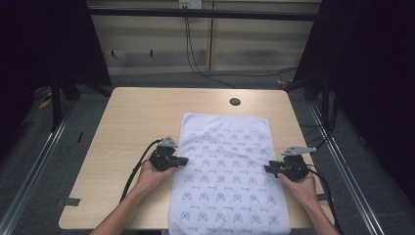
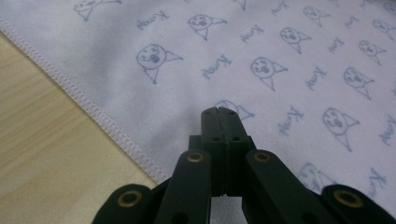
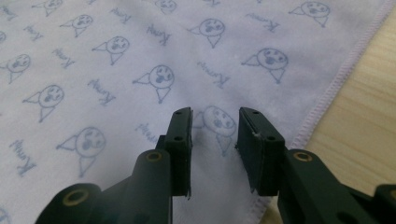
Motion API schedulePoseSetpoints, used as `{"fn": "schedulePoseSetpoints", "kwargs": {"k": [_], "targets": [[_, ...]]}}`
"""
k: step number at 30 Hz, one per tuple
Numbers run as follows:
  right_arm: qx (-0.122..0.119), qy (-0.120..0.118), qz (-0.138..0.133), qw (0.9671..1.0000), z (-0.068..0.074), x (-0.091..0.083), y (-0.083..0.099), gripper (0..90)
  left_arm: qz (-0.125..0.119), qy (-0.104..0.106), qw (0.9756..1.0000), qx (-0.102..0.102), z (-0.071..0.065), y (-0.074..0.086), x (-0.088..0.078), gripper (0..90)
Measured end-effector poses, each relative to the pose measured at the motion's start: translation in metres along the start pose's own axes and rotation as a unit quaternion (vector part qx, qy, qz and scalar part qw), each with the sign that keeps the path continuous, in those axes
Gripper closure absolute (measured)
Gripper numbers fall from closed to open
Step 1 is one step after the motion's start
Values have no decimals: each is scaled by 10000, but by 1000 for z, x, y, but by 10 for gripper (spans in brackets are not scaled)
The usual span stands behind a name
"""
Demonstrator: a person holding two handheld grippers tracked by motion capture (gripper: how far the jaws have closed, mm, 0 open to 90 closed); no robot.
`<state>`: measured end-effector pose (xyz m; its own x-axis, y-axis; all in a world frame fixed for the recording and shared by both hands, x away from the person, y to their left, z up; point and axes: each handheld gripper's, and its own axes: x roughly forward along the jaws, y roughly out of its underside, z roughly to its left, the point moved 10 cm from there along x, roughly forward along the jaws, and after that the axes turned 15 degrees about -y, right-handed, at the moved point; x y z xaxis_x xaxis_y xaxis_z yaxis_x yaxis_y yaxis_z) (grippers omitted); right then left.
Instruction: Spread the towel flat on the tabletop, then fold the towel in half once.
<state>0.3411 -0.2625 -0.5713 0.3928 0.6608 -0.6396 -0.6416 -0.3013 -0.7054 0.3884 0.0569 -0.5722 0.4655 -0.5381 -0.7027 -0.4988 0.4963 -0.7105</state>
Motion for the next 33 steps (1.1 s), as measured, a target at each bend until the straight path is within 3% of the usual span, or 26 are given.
{"fn": "schedulePoseSetpoints", "kwargs": {"k": [4,6,9,14,18,21,24,26,28,31,33], "targets": [[-7,54,-20,10000,-3,3,-3,680,4,-61,10000,19,-3,4,-4,900],[-14,139,-9,9999,-1,3,-2,752,57,-8,10000,67,-6,9,-9,900],[-62,72,90,9999,7,1,3,848,102,133,9999,35,-9,18,-19,900],[-62,-26,258,9996,26,-1,12,878,152,205,9995,204,-18,33,-35,900],[-94,-106,349,9993,44,-6,23,880,170,348,9990,210,-26,43,-45,900],[-9,-206,404,9990,57,-9,31,879,169,490,9986,85,-29,48,-50,900],[23,-302,417,9987,67,-11,36,880,182,512,9984,176,-35,55,-57,900],[-71,-302,501,9983,74,-12,39,879,220,595,9978,185,-40,60,-63,900],[-347,-278,667,9968,83,-12,42,878,238,556,9979,226,-45,65,-69,900],[-341,-495,758,9953,102,-12,50,877,351,589,9973,277,-52,74,-78,900],[-328,-660,805,9940,113,-13,55,869,437,763,9957,280,-61,82,-86,900]]}}
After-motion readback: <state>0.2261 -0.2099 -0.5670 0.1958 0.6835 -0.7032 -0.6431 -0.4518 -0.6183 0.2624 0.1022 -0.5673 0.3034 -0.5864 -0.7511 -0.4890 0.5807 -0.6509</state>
